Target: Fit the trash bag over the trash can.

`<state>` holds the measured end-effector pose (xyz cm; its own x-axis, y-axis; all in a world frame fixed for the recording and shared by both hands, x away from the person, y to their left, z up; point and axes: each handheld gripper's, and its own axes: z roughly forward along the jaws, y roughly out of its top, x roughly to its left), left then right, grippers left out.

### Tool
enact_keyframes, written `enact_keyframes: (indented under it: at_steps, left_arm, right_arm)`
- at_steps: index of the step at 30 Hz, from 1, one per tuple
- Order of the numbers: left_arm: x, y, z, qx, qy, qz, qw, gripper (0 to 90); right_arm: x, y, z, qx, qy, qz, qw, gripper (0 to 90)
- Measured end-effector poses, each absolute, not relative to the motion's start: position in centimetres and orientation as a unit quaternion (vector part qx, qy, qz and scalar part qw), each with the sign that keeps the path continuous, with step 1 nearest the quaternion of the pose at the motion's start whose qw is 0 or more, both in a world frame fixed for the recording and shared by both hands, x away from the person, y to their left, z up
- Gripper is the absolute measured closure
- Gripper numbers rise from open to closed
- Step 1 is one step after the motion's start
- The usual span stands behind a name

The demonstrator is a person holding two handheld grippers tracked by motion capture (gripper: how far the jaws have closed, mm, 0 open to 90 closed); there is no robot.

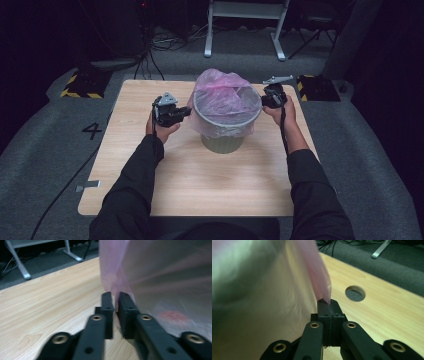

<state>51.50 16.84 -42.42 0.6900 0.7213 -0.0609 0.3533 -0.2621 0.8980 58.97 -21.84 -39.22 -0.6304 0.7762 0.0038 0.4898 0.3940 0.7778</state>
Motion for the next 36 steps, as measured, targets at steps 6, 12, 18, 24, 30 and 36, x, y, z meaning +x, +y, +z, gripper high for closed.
enact_keyframes:
  at_steps: [6, 12, 18, 24, 30, 36]
  left_arm:
    - [51.0, 17.1, -41.9, 0.754, 0.346, 0.203, 0.519, 89.5]
    - [51.3, 16.7, -41.5, 0.750, 0.370, 0.218, 0.502, 89.9]
    - [52.1, 16.0, -41.6, 0.773, 0.378, 0.191, 0.472, 90.0]
    - [52.7, 15.2, -42.7, 0.804, 0.371, 0.154, 0.439, 90.0]
    - [52.7, 14.8, -43.1, 0.829, 0.351, 0.098, 0.424, 90.0]
    - [51.2, 15.5, -43.1, 0.840, 0.325, 0.093, 0.424, 90.0]
  right_arm:
    - [59.0, -22.3, -40.8, 0.398, 0.817, 0.389, 0.149, 90.0]
    - [59.0, -22.1, -41.7, 0.408, 0.817, 0.391, 0.113, 90.0]
    - [58.8, -21.8, -41.9, 0.400, 0.820, 0.386, 0.136, 84.0]
    - [58.1, -22.8, -41.1, 0.392, 0.801, 0.421, 0.167, 83.4]
    - [57.6, -23.6, -40.7, 0.382, 0.792, 0.448, 0.162, 90.0]
    - [57.0, -23.7, -40.5, 0.369, 0.798, 0.448, 0.163, 90.0]
